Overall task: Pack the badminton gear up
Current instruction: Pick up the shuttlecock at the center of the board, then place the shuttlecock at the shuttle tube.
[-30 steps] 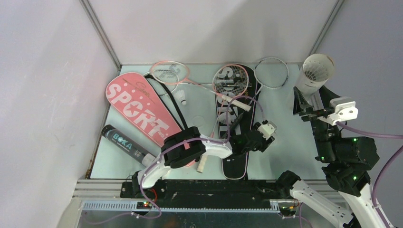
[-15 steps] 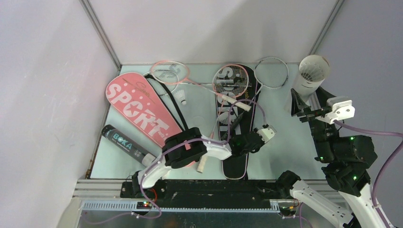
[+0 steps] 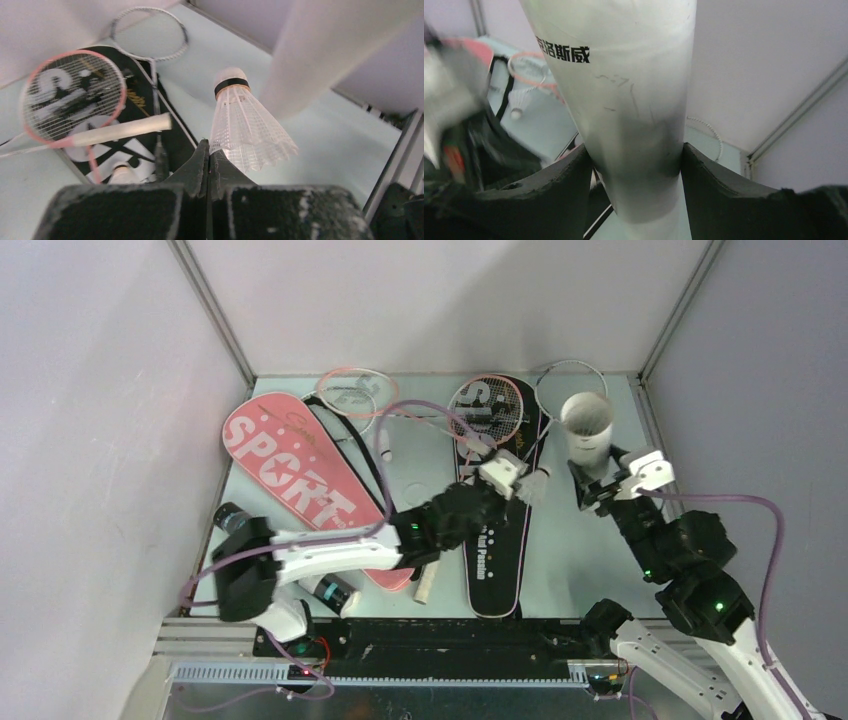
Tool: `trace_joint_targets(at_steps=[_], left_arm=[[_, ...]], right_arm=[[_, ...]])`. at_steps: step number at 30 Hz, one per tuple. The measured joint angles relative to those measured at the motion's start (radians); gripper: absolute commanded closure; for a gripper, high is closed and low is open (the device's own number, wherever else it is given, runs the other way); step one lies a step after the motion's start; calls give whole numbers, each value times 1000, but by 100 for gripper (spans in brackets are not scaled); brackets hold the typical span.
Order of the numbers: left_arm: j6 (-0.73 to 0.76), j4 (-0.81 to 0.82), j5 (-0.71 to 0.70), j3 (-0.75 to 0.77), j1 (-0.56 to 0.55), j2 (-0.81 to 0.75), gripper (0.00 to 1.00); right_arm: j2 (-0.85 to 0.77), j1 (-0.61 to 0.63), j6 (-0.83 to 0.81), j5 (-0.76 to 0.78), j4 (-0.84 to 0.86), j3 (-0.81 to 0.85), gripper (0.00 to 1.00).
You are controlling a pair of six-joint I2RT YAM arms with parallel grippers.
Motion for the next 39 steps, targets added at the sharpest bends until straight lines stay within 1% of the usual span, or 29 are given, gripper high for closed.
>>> trace_joint_targets(at_steps=[4,8,14,16,19,25,31,35,39], left_arm=[[-65,-128,-21,-46,57,-194,100],[-137,-320,-31,-52,125,-344,100],[-237,-601,42,-45,237,-608,100],[-252,-710,68,-2,253,-683,100],[-260,-870,139,127,254,-750,100],[-254,-1098,335,282,254,-783,100],[-237,-1251,478,322,254,-734,100],[-221,-1297,539,363,254,-668,100],[-206,-1316,582,367,254,-610,100]], right_arm=[[3,0,4,-79,-28,-72,48],[16,8,-24,-143,-27,-136,48],[55,40,-149,-171,-8,-204,47],[82,55,-199,-175,4,-218,47],[107,93,-275,-175,35,-244,47],[154,156,-379,-165,79,-276,47],[192,187,-450,-162,124,-277,47],[213,214,-482,-163,150,-277,47],[219,237,-514,-162,163,-277,47]])
